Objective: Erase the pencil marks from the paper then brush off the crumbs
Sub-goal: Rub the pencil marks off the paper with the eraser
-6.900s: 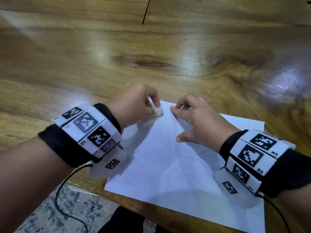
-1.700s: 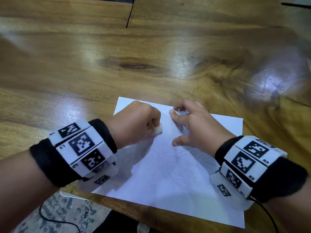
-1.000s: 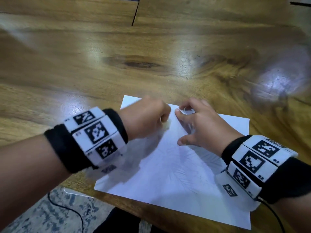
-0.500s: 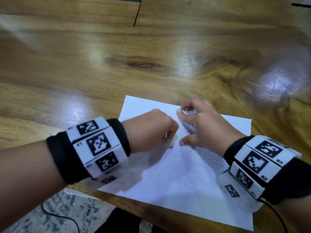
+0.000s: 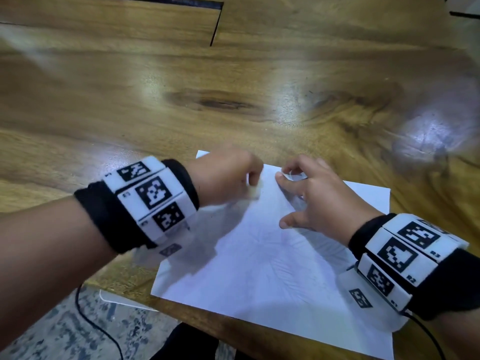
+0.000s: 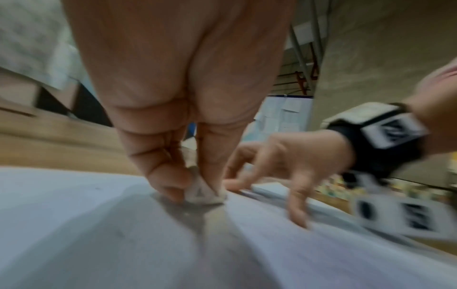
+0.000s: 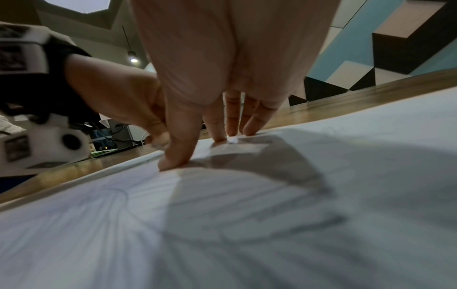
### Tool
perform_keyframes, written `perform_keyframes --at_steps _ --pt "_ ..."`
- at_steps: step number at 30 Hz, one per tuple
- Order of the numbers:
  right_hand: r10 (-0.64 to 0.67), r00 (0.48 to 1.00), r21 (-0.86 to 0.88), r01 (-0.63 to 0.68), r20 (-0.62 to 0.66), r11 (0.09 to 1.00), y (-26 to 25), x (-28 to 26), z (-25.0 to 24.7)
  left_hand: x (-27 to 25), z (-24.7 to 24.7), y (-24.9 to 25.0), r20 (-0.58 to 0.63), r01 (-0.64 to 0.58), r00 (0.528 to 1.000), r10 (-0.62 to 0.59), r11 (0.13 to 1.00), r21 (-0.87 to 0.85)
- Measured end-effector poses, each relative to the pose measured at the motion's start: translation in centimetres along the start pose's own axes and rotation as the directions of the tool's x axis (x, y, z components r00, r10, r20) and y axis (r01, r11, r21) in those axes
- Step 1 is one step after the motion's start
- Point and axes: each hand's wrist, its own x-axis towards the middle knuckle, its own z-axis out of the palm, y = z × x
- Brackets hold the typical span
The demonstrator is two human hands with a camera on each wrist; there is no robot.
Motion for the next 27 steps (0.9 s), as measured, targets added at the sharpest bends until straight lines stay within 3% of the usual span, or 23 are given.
perform_keyframes --at_steps 2,4,7,9,11,14,16,21,27 --pt "0.0 1.0 0.0 0.0 -0.001 1.0 0.0 0.0 0.0 0.6 -0.7 -0.5 -0.09 0.063 0.994 -0.064 0.998 -0.017" --pt "0.0 1.0 0.002 0.0 0.001 1.0 0.0 0.0 0.0 -0.1 -0.3 -0.2 -0.112 0.048 0.992 -0.05 0.999 -0.02" --pt "0.004 1.0 0.001 -0.004 0.001 1.0 0.1 0.0 0.0 -2.7 2.1 0.9 -0.013 -0.119 0.993 0.119 0.992 -0.042" --pt "0.008 1.0 0.001 -0.008 0.002 1.0 0.0 -0.1 0.0 -3.6 2.7 1.0 0.049 -0.155 0.986 0.158 0.986 -0.062" --pt "0.015 1.0 -0.006 -0.015 0.005 1.0 -0.1 0.0 0.0 -2.9 2.0 0.2 0.024 -0.111 0.993 0.113 0.992 -0.058" --pt "0.02 1.0 -0.002 -0.02 -0.001 1.0 -0.2 -0.1 0.0 -1.0 0.3 -1.1 -0.137 0.017 0.99 -0.026 0.998 -0.062" --pt "0.025 1.0 -0.002 -0.025 0.003 1.0 -0.2 -0.1 0.0 -1.0 0.1 -1.6 -0.164 0.034 0.985 -0.047 0.996 -0.085" --pt "0.033 0.999 0.001 -0.033 0.003 0.999 -0.1 -0.2 0.0 -4.6 2.8 -0.8 -0.075 -0.128 0.99 0.122 0.988 -0.086" --pt "0.04 0.998 -0.025 -0.039 0.058 0.999 -0.4 -0.2 -0.2 -4.5 2.7 -0.9 0.011 -0.024 1.0 0.025 0.994 -0.103"
